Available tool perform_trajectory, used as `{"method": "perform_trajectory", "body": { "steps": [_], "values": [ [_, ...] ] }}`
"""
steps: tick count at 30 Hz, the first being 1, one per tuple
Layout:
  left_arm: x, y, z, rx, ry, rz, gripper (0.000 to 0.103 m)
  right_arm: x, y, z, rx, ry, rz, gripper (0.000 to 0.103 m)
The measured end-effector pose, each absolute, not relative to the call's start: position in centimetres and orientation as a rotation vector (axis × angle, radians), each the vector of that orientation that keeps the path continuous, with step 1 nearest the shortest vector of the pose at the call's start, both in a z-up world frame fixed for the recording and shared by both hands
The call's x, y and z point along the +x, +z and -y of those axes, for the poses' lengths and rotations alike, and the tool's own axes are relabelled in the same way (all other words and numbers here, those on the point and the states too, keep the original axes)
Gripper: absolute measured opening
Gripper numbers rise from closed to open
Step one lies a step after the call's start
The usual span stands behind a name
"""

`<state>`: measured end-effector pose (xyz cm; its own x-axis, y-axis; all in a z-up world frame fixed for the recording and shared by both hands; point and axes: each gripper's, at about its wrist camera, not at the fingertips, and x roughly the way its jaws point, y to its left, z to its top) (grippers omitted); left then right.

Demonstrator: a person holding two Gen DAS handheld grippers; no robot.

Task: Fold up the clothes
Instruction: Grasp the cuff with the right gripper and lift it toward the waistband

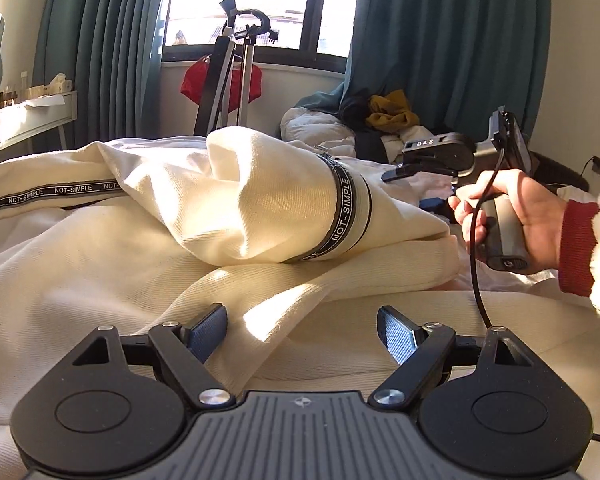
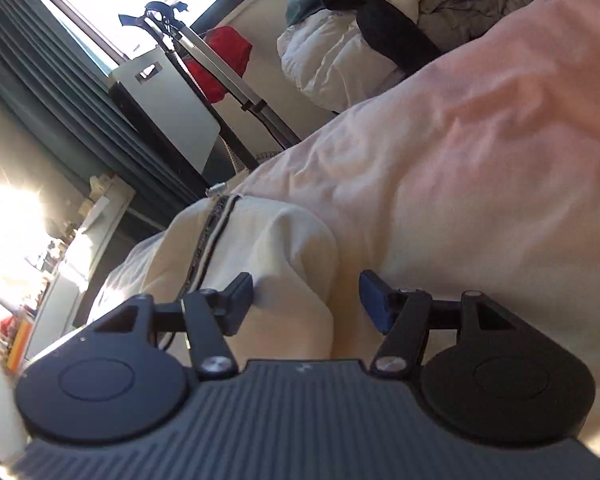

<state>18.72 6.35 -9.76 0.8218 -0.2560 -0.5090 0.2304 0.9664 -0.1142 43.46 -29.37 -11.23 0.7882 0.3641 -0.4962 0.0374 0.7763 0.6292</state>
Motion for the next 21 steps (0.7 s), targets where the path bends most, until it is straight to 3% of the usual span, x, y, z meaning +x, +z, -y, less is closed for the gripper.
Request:
{"method": "perform_trajectory", "body": {
  "steps": [2, 3, 4, 12, 21],
  "values": [
    [19.2, -10.0, -6.6, -0.068, -0.268, -0.552, 0.084, 44.6, -11.6, 28.9, 0.693, 0.198, -0.632, 0.054],
    [19.5, -10.0, -6.7, -0.076, -0.27, -0.552, 0.085, 44.7, -11.2, 28.2, 0.643, 0.18, -0.621, 0.032],
    [19.6, -10.1, -6.7, -0.076, -0.271, -0.551, 0.085, 44.7, -10.8, 27.3, 0.566, 0.165, -0.616, 0.02],
    [19.3, -9.6, -6.8, -0.074, -0.252, -0.542, 0.085, 40.5, -3.2, 27.9, 0.375, 0.072, -0.426, 0.015],
    [19.5, -9.7, -6.6, -0.06, -0.236, -0.531, 0.085, 35.4, 5.0, 41.1, 0.343, -0.252, -0.303, 0.015]
  ]
}}
